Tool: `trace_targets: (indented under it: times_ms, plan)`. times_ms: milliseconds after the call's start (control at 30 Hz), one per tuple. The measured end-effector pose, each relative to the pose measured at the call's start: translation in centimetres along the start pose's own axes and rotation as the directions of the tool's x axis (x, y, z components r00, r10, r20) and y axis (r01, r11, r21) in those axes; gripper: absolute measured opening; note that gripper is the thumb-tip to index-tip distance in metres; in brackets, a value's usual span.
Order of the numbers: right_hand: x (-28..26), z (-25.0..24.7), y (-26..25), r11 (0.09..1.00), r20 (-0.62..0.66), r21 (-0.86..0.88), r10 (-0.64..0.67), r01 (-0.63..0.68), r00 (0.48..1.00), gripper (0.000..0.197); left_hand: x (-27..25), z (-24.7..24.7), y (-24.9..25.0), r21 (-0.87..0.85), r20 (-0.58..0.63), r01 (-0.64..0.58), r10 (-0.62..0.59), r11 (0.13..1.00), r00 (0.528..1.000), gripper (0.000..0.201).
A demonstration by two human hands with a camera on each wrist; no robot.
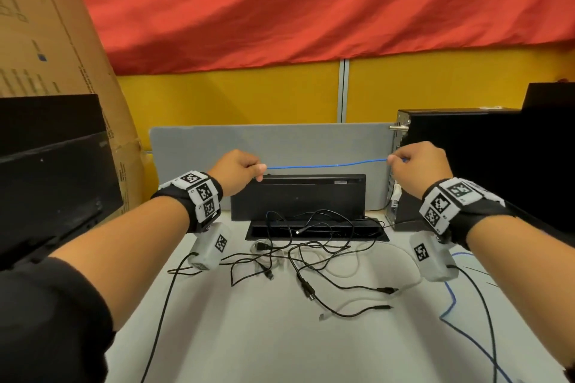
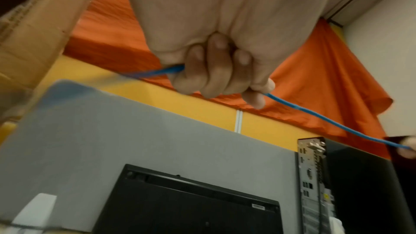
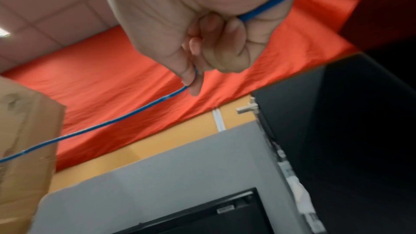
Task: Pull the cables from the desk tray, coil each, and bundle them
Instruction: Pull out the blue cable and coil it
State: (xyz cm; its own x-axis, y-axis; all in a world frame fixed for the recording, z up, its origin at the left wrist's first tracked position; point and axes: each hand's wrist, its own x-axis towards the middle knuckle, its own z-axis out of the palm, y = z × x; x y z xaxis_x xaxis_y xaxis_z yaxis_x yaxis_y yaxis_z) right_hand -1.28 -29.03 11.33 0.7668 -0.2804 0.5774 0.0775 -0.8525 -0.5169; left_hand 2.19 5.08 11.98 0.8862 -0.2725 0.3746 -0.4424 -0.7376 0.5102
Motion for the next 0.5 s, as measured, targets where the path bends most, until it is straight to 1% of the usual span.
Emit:
trace_targets:
  times_ms: [67,200,300,367,500]
  plan:
    - [0.0,0.0,1.3,0.999,0.004,-0.021,0.037,-0.037,0.999,0.021,0.0,-0.5,-0.8,0.040,-0.022,0.010,-0.009,0.999,1.000,0.034]
    - [-0.1,0.4,2.4,0.997,0.024,-0.065,0.033,-0.032,0.999,0.022,0.1,-0.7,-1.5,0.119,-0.015,0.009,-0.007,0.993,1.000,0.032]
    - [0.1,0.1,3.4,0.994,-0.037,-0.068,0.081,-0.083,0.996,0.026,0.0,-0.9,-1.9,0.168,-0.029,0.035,-0.030,0.985,0.999,0.032]
    - [0.4,-0.5,4.5,0.989,-0.075,-0.069,0.125,-0.130,0.989,0.026,-0.3,-1.3,-3.0,0.168,-0.046,0.066,-0.059,0.984,0.997,0.032]
    - [-0.2,-0.3,5.7,0.986,-0.060,-0.094,0.133,-0.138,0.989,0.023,-0.9,-1.2,-3.9,0.164,-0.051,0.110,-0.103,0.980,0.993,0.032]
